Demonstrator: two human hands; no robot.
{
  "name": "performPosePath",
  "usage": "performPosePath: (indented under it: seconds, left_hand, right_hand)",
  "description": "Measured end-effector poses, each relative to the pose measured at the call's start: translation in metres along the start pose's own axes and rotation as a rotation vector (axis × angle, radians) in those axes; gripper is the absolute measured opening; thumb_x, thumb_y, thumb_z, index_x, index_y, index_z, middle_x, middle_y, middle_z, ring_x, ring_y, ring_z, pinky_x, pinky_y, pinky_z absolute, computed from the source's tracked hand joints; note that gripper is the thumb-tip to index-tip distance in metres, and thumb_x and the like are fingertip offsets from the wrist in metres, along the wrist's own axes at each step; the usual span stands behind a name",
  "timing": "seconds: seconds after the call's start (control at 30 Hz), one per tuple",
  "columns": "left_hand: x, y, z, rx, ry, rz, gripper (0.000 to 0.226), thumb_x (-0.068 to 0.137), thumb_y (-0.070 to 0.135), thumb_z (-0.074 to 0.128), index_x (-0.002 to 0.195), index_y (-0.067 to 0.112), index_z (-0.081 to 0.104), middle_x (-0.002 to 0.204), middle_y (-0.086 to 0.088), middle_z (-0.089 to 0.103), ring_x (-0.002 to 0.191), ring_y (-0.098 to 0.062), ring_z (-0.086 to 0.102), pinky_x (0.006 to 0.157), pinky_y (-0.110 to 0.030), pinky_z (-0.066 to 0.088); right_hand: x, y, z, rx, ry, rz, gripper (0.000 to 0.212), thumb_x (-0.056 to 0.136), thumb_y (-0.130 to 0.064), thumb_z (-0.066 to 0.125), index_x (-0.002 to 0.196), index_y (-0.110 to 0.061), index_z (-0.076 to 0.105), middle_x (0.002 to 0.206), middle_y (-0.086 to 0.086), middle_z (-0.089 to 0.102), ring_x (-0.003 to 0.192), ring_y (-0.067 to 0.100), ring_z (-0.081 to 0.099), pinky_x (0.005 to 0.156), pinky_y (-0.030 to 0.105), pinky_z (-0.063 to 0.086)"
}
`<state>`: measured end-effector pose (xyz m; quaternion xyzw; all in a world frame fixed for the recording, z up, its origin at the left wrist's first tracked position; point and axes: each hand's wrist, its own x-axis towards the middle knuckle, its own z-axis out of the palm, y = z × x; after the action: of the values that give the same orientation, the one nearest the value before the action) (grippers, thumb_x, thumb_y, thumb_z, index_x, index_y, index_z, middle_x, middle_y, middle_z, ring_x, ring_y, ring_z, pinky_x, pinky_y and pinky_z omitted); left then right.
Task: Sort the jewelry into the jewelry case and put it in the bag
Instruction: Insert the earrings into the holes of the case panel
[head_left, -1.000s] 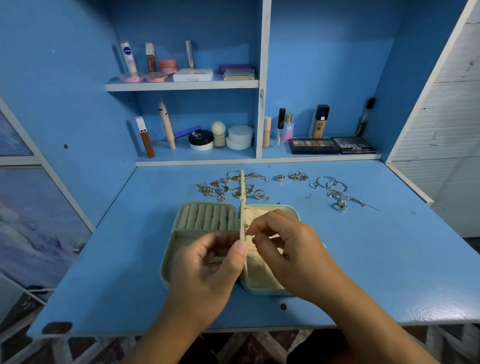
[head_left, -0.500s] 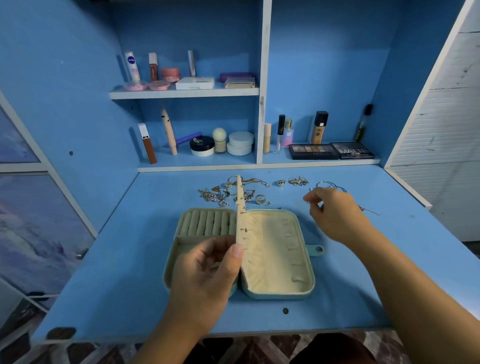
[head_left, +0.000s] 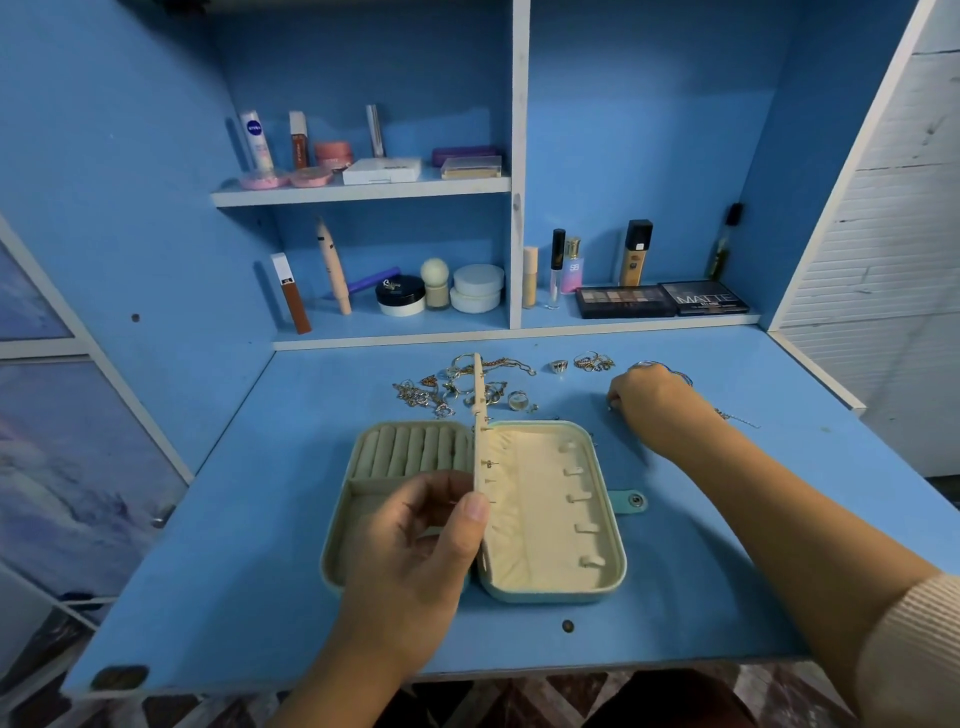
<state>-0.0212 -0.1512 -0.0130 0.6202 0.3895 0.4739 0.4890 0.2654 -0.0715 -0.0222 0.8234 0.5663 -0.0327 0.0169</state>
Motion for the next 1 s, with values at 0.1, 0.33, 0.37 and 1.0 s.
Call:
performPosePath:
  seconds: [0.1, 0.33, 0.37, 1.0]
  left_hand:
    - [0.001, 0.002, 0.003, 0.026, -0.001, 0.016, 0.049, 0.062, 0.059, 0.059, 0.086, 0.017, 0.069, 0.085, 0.002, 0.075, 0.078, -0.009, 0.07, 0.066, -0.016, 0.053]
    - [0.001, 0.001, 0.002, -0.005, 0.003, 0.034, 0.05, 0.06, 0.058, 0.059, 0.087, 0.018, 0.068, 0.085, 0.006, 0.075, 0.076, -0.005, 0.07, 0.062, -0.013, 0.051]
    - [0.001, 0.001, 0.002, -0.008, 0.002, 0.038, 0.05, 0.06, 0.058, 0.058, 0.087, 0.017, 0.068, 0.085, 0.006, 0.075, 0.075, -0.004, 0.069, 0.061, -0.012, 0.051]
    - [0.021, 0.003, -0.01, 0.856, -0.218, 0.267, 0.02, 0.08, 0.042, 0.072, 0.1, 0.042, 0.068, 0.098, 0.033, 0.058, 0.094, 0.018, 0.05, 0.079, -0.003, 0.035]
  right_hand:
    - [-0.005, -0.001, 0.0, 0.061, 0.023, -0.072, 0.038, 0.094, -0.002, 0.039, 0.125, -0.017, 0.057, 0.119, 0.013, 0.059, 0.103, 0.031, 0.059, 0.086, 0.041, 0.052]
    - [-0.018, 0.007, -0.009, 0.139, 0.063, -0.204, 0.027, 0.097, -0.016, 0.045, 0.111, -0.01, 0.066, 0.114, 0.009, 0.063, 0.105, 0.027, 0.054, 0.09, 0.036, 0.046]
    - [-0.018, 0.006, -0.01, 0.132, 0.053, -0.2, 0.026, 0.096, -0.018, 0.046, 0.109, -0.012, 0.068, 0.113, 0.008, 0.064, 0.105, 0.026, 0.055, 0.09, 0.035, 0.046]
    - [-0.056, 0.007, -0.022, 0.416, 0.097, -0.091, 0.013, 0.094, -0.01, 0.048, 0.092, -0.016, 0.059, 0.094, 0.005, 0.064, 0.083, 0.026, 0.06, 0.07, 0.035, 0.05]
